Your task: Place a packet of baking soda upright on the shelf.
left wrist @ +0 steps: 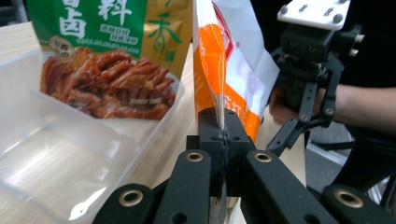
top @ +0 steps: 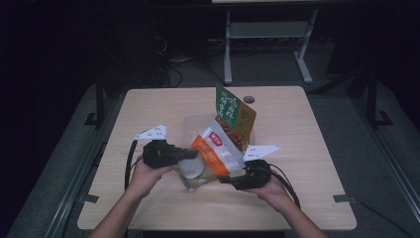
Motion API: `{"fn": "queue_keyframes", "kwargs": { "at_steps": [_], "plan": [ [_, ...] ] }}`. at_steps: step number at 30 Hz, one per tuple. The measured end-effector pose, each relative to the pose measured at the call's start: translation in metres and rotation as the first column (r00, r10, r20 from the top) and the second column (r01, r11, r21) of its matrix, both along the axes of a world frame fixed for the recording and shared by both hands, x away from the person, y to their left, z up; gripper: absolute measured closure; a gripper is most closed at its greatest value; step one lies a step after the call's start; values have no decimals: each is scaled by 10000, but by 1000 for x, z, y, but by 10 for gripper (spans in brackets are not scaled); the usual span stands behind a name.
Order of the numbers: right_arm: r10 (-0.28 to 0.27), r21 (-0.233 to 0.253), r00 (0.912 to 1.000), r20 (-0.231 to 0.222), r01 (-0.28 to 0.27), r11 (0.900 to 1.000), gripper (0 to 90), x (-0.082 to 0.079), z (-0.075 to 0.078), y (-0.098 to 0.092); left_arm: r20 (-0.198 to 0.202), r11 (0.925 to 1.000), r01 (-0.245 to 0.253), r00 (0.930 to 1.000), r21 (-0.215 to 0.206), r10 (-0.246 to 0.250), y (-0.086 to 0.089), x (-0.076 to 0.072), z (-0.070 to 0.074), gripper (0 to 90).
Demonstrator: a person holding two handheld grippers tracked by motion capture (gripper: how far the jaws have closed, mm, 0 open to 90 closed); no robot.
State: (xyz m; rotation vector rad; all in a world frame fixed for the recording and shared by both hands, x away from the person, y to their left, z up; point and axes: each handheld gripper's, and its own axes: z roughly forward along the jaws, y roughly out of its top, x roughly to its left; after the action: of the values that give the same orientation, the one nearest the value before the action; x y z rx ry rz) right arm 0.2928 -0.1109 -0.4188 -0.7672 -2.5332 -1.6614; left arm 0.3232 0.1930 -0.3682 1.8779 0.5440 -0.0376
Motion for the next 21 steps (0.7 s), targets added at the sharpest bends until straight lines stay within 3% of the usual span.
{"fn": "queue_keyframes", "kwargs": {
  "at_steps": [11, 14, 21],
  "plan": [
    [-251, 1093, 9990, -373, 291, 9936, 777, 3, 4, -9, -133, 9996, 43, 9999, -296, -47, -8, -1, -5, 897],
    [-240, 1350, 9988, -436, 297, 9904, 864, 4, 5, -12, -53, 9999, 80, 10000, -62, -80, -12, -2, -9, 896],
    [-266, 888, 9996, -5, 265, 9957, 897, 3, 10, -13, 271, 9976, 104, 9996, 690, -123, -16, -5, -13, 894]
  ]
}}
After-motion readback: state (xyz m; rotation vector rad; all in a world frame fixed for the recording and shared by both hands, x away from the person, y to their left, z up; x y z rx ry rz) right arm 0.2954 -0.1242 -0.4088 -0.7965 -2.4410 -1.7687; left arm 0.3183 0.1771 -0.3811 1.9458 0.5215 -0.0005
